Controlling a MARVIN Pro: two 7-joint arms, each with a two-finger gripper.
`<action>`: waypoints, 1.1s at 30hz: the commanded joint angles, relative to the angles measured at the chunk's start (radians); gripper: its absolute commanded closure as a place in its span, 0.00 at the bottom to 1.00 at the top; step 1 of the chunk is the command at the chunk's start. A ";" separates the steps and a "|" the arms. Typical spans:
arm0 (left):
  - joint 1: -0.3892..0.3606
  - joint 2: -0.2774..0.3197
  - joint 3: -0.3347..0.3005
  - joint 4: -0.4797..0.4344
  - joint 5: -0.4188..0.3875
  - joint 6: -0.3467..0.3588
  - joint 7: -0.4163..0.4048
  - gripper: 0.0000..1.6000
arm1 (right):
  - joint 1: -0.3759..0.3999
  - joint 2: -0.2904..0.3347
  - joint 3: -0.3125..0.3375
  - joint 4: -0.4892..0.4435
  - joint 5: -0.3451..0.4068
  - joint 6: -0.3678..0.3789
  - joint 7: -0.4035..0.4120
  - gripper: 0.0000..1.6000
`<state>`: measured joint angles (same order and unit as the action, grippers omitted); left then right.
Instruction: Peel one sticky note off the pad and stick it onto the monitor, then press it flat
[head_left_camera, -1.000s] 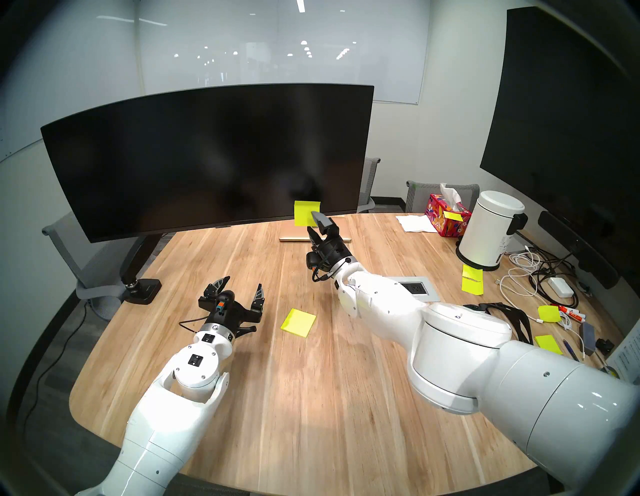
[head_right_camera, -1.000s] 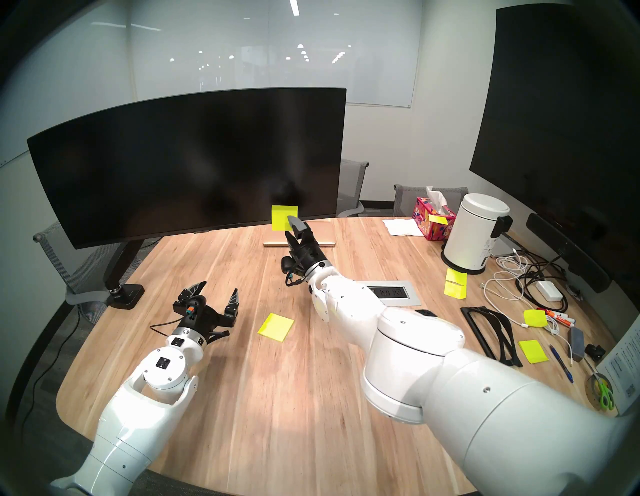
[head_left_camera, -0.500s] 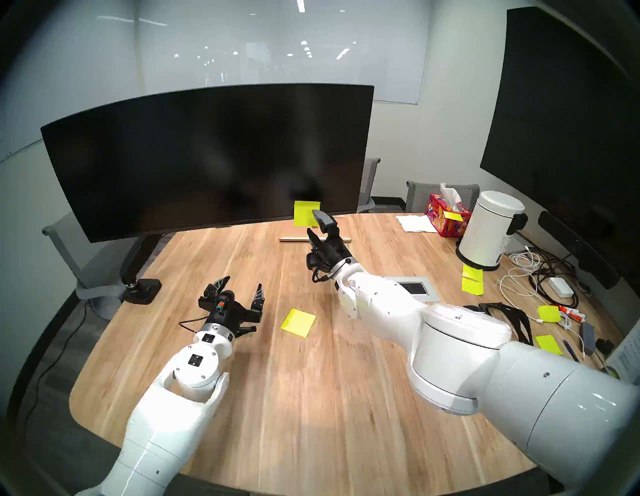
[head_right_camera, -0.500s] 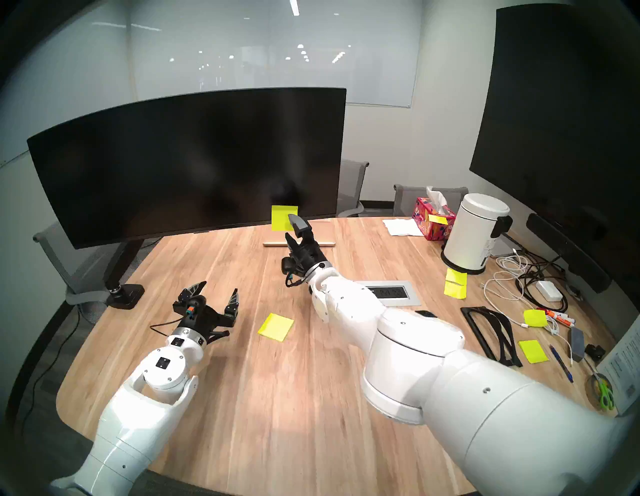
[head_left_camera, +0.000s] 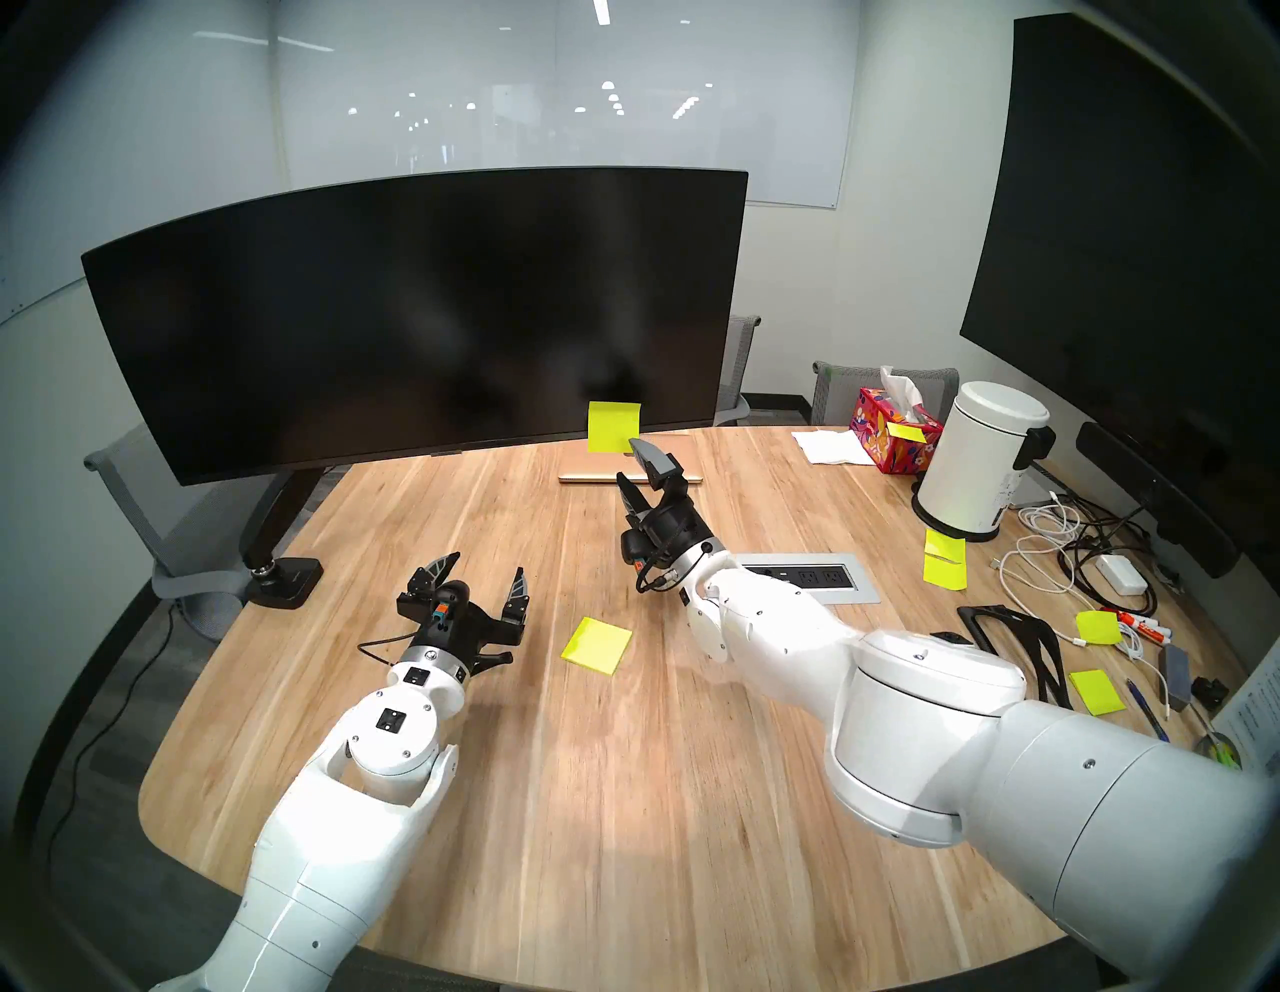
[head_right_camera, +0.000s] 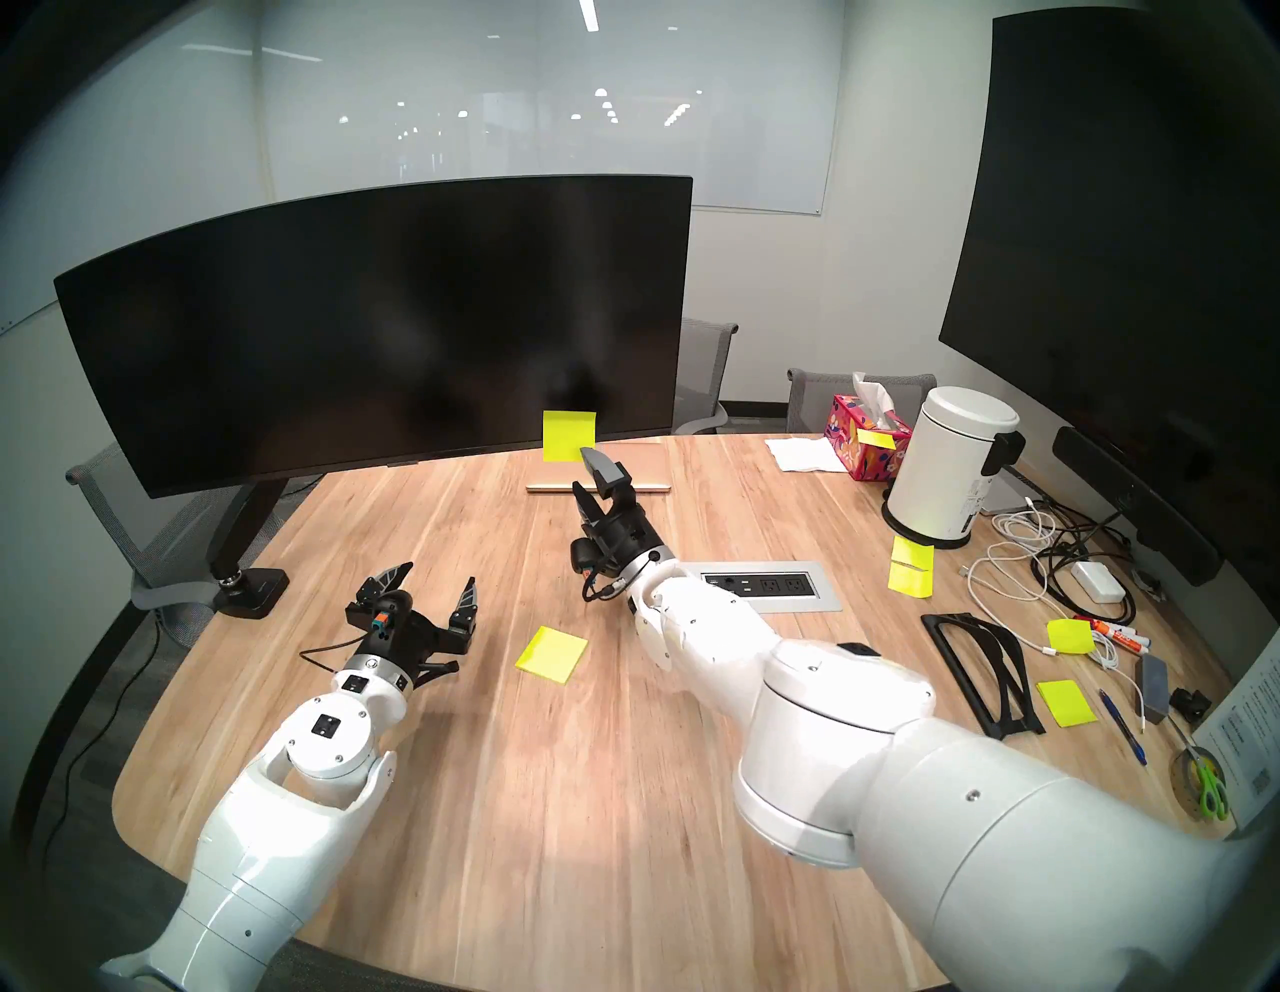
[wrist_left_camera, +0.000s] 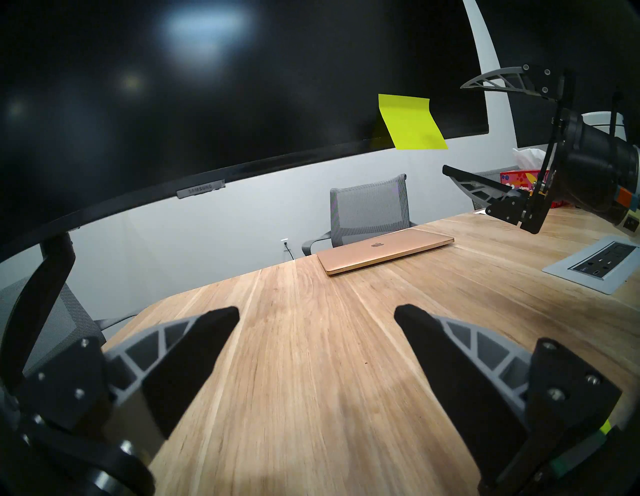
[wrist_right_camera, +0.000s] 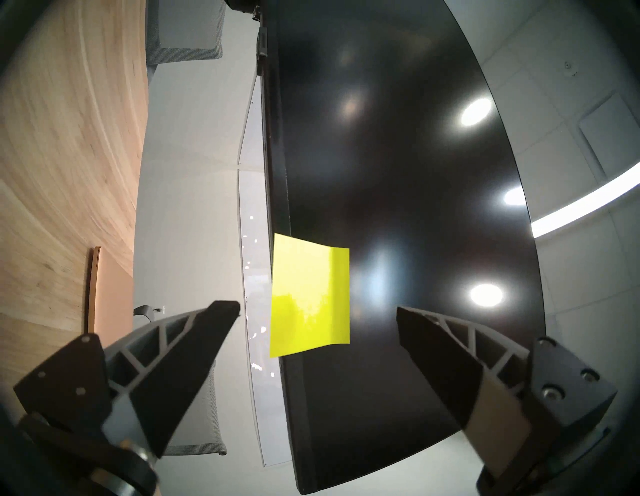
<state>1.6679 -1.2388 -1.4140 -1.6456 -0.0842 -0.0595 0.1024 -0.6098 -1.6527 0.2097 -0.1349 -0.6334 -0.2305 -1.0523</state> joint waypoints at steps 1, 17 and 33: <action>-0.004 0.002 -0.001 -0.022 0.001 -0.009 -0.002 0.00 | 0.013 0.005 0.002 -0.006 -0.001 -0.030 -0.030 0.00; -0.004 0.002 -0.001 -0.022 0.000 -0.009 -0.002 0.00 | 0.005 0.045 -0.013 -0.053 -0.028 -0.133 -0.060 0.00; -0.004 0.002 -0.001 -0.021 0.001 -0.009 -0.002 0.00 | -0.023 0.143 -0.031 -0.218 -0.070 -0.123 -0.077 0.00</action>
<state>1.6679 -1.2388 -1.4141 -1.6458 -0.0843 -0.0597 0.1024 -0.6312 -1.5611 0.1729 -0.2764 -0.7069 -0.3681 -1.1207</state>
